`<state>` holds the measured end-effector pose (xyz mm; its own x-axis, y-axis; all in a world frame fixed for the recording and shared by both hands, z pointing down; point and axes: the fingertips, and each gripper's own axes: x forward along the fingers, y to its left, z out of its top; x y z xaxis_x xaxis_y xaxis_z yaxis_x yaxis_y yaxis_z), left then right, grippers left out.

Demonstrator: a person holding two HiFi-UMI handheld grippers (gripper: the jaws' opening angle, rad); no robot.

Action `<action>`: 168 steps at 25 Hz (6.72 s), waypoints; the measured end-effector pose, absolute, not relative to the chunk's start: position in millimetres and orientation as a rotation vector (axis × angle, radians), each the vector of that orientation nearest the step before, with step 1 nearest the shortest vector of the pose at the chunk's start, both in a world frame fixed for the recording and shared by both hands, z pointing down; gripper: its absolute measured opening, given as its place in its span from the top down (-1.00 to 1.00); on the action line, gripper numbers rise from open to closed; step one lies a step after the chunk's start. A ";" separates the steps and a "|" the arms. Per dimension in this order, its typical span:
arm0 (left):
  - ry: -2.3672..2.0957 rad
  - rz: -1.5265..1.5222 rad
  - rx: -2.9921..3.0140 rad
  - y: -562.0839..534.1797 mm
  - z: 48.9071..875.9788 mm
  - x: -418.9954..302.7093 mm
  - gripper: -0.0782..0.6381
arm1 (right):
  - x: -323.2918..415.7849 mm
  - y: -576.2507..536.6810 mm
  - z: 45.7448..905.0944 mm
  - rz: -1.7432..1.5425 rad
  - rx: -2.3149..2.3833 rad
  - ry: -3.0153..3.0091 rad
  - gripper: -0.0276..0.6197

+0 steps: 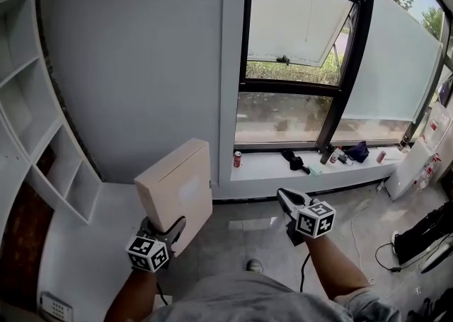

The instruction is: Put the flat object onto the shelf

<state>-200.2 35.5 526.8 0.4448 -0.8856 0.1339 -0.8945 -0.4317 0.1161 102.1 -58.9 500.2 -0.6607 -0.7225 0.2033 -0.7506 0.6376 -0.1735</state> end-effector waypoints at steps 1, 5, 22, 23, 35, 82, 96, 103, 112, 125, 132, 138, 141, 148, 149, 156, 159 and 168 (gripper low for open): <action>-1.575 0.079 2.517 29.9 529.1 -197.2 -0.04 | 104.9 -66.7 503.6 0.370 1.223 -2.739 0.89; -1.632 0.067 2.497 -7.7 539.3 -188.2 -0.04 | 113.0 -121.8 513.4 0.350 1.165 -2.766 0.89; -1.874 -0.035 2.372 -243.9 506.7 -131.0 -0.04 | 134.9 -405.3 479.8 0.259 0.884 -2.851 0.89; -1.871 -0.038 2.369 -251.3 506.1 -130.6 -0.04 | 134.5 -413.5 480.7 0.265 0.883 -2.852 0.89; -1.830 -0.008 2.426 -308.1 490.9 -179.1 -0.04 | 89.1 -449.1 474.7 0.254 0.931 -2.837 0.89; -3.194 1.043 0.952 -7.2 -24.5 -586.4 -0.02 | -576.1 -320.8 190.0 0.030 -0.318 -3.166 0.89; -3.157 1.295 0.512 -31.6 -72.5 -636.3 -0.01 | -603.7 -323.0 200.5 0.067 -0.315 -3.152 0.89; -3.133 1.130 0.279 -43.2 -71.3 -669.6 0.00 | -599.7 -326.2 203.7 0.056 -0.266 -3.144 0.89; -3.057 1.312 0.085 -60.6 -61.6 -692.6 0.00 | -590.1 -350.4 213.6 0.078 -0.207 -3.131 0.89; -3.005 1.234 0.002 -63.6 -61.3 -685.5 0.00 | -587.5 -368.7 230.1 0.134 -0.157 -3.086 0.89; -2.980 1.247 -0.019 -66.2 -61.4 -697.5 0.00 | -580.1 -374.2 236.7 0.150 -0.150 -3.073 0.89; -2.984 1.252 -0.028 -66.5 -60.2 -719.8 0.00 | -577.8 -392.0 234.0 0.138 -0.102 -3.075 0.89; -2.986 1.245 -0.020 -67.1 -62.4 -730.8 0.00 | -581.4 -401.5 229.7 0.136 -0.077 -3.079 0.89; -2.991 1.222 0.011 -70.0 -66.5 -757.1 -0.02 | -603.4 -403.2 215.8 0.104 -0.059 -3.092 0.89; -2.989 1.222 0.012 -70.2 -66.6 -761.4 -0.02 | -607.5 -401.8 213.0 0.095 -0.058 -3.093 0.89; -2.989 1.213 0.019 -69.6 -68.8 -792.5 -0.04 | -642.3 -396.1 191.4 0.036 -0.051 -3.103 0.89; -2.987 1.208 0.028 -68.5 -69.2 -804.6 -0.04 | -657.1 -392.8 179.6 0.015 -0.055 -3.104 0.89; -2.973 1.219 0.025 -67.1 -67.7 -841.2 -0.05 | -708.2 -379.9 151.5 0.008 -0.084 -3.110 0.89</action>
